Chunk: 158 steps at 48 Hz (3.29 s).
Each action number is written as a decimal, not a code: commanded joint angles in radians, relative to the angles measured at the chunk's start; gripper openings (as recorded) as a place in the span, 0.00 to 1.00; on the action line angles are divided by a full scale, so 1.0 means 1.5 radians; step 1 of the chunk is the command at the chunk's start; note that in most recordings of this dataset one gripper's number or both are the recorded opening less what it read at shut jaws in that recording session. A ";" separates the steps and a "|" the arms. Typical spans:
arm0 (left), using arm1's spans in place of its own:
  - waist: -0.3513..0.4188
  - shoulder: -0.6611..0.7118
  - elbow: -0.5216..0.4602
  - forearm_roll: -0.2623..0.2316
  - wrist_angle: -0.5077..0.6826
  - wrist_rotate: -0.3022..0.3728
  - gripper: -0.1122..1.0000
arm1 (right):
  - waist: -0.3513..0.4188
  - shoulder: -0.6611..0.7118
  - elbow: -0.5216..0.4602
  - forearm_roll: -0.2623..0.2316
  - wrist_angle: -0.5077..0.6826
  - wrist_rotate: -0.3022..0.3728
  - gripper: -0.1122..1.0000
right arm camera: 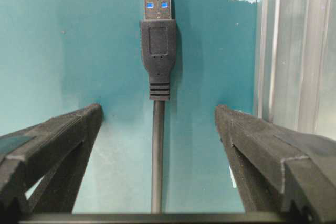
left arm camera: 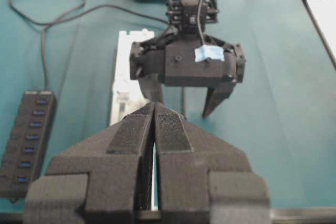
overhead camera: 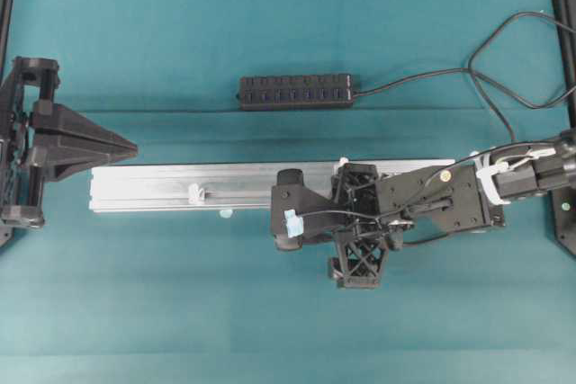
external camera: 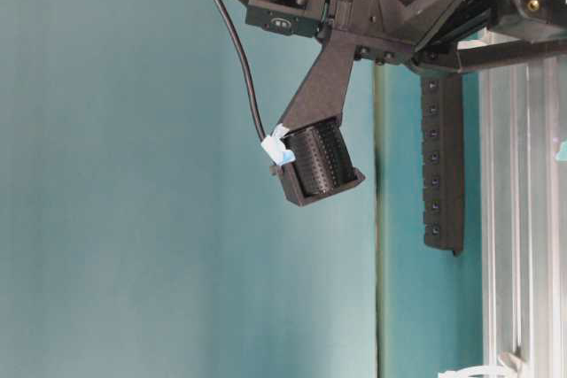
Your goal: Pass the USB cable through three rings with both arms.
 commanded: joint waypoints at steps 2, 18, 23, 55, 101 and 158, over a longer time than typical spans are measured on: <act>-0.001 0.002 -0.008 0.001 -0.004 0.000 0.12 | 0.001 0.005 -0.001 -0.001 -0.001 0.002 0.78; -0.006 0.002 -0.007 0.002 -0.004 0.000 0.12 | 0.001 0.006 -0.001 -0.001 -0.003 0.002 0.40; -0.007 0.002 -0.007 0.001 -0.005 0.000 0.12 | 0.000 0.007 -0.001 -0.001 -0.003 0.002 0.29; -0.007 0.002 -0.008 0.001 -0.007 0.000 0.12 | 0.002 0.014 -0.003 -0.001 -0.002 -0.001 0.05; -0.006 0.002 -0.014 0.002 -0.008 0.000 0.12 | 0.007 -0.024 -0.070 -0.032 0.142 -0.013 0.05; -0.004 -0.002 -0.020 0.001 -0.004 0.000 0.12 | -0.040 -0.185 -0.150 -0.111 0.432 -0.098 0.05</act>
